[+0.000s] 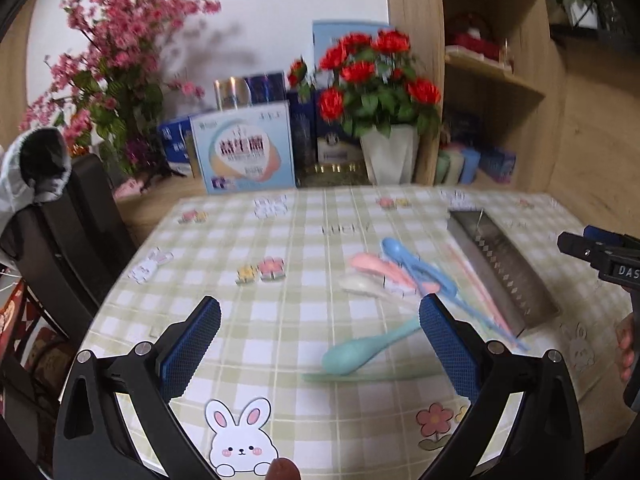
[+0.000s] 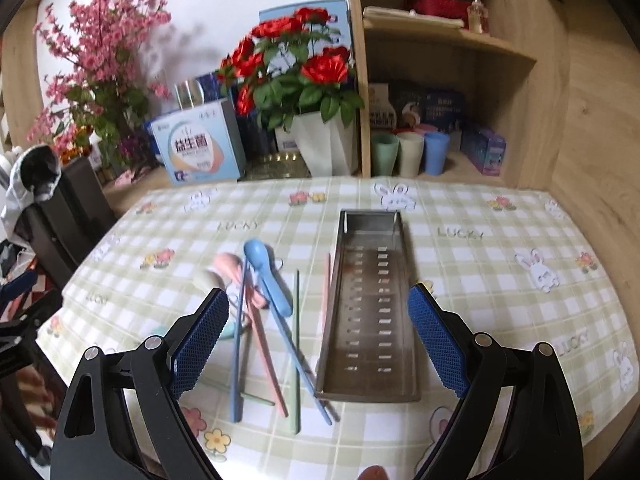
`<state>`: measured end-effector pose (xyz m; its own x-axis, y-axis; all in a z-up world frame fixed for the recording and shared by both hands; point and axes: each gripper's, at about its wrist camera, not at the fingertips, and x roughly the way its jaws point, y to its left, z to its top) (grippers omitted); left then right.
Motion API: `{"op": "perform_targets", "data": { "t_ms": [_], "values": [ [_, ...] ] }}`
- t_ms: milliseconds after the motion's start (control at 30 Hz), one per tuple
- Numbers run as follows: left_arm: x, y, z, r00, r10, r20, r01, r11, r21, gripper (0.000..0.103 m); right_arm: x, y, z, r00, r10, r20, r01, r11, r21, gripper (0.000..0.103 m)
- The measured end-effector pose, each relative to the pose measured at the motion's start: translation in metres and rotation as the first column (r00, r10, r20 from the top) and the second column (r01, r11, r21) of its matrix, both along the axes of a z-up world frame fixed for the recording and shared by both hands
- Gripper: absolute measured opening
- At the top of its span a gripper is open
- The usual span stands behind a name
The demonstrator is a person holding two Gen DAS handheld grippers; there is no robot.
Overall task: Organize utensils
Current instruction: 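Grasp the blue chopstick with the right tool while the left tool approaches the green chopstick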
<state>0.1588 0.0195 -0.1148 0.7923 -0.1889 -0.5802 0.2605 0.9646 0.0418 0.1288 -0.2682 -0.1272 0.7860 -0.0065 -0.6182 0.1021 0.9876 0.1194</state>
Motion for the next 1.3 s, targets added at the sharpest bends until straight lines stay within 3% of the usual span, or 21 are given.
{"op": "perform_targets", "data": {
  "t_ms": [100,267,400,567,600,633,767,800,933,1167,1300],
  "values": [
    [0.009,-0.006,-0.019,0.998,-0.028,-0.056,0.029,1.0,0.011,0.097,0.004,-0.001,-0.015,0.999,0.015,-0.04,-0.014,1.0,0.017,0.088],
    [0.031,-0.006,-0.037,0.987,-0.039,-0.156,0.034,0.999,-0.037,0.097,0.017,-0.013,-0.025,0.998,0.018,-0.066,-0.015,0.999,0.042,0.088],
    [0.043,-0.011,-0.045,0.985,-0.02,-0.172,0.02,1.0,-0.001,0.097,0.029,-0.018,-0.028,0.996,0.014,-0.083,-0.009,0.998,0.055,0.088],
    [0.05,-0.008,-0.053,0.984,-0.008,-0.18,0.009,1.0,0.008,0.097,0.045,-0.002,-0.034,0.99,0.091,-0.11,-0.087,0.995,0.045,0.087],
    [0.052,-0.006,-0.054,0.984,0.001,-0.179,0.0,1.0,0.002,0.096,0.049,0.005,-0.036,0.986,0.12,-0.114,-0.116,0.992,0.046,0.083],
    [0.054,-0.004,-0.055,0.984,0.005,-0.179,-0.006,1.0,-0.005,0.096,0.052,0.01,-0.037,0.982,0.14,-0.123,-0.135,0.99,0.048,0.073],
    [0.057,-0.001,-0.06,0.982,0.019,-0.186,-0.023,1.0,-0.019,0.088,0.065,0.031,-0.052,0.959,0.218,-0.18,-0.211,0.976,0.058,0.06],
    [0.056,0.0,-0.062,0.983,0.024,-0.183,-0.028,0.999,-0.018,0.085,0.07,0.039,-0.058,0.947,0.248,-0.204,-0.239,0.969,0.065,0.049],
    [0.053,0.004,-0.069,0.981,0.038,-0.188,-0.046,0.998,-0.037,0.075,0.082,0.059,-0.075,0.909,0.322,-0.266,-0.31,0.947,0.088,0.03],
    [0.051,0.005,-0.082,0.967,0.005,-0.255,-0.035,0.993,-0.113,0.049,0.1,0.081,-0.104,0.862,0.363,-0.355,-0.344,0.931,0.118,0.021],
    [0.047,0.001,-0.089,0.953,-0.031,-0.303,-0.016,0.989,-0.15,0.044,0.104,0.086,-0.116,0.849,0.353,-0.393,-0.332,0.935,0.123,0.017]
  ]
}}
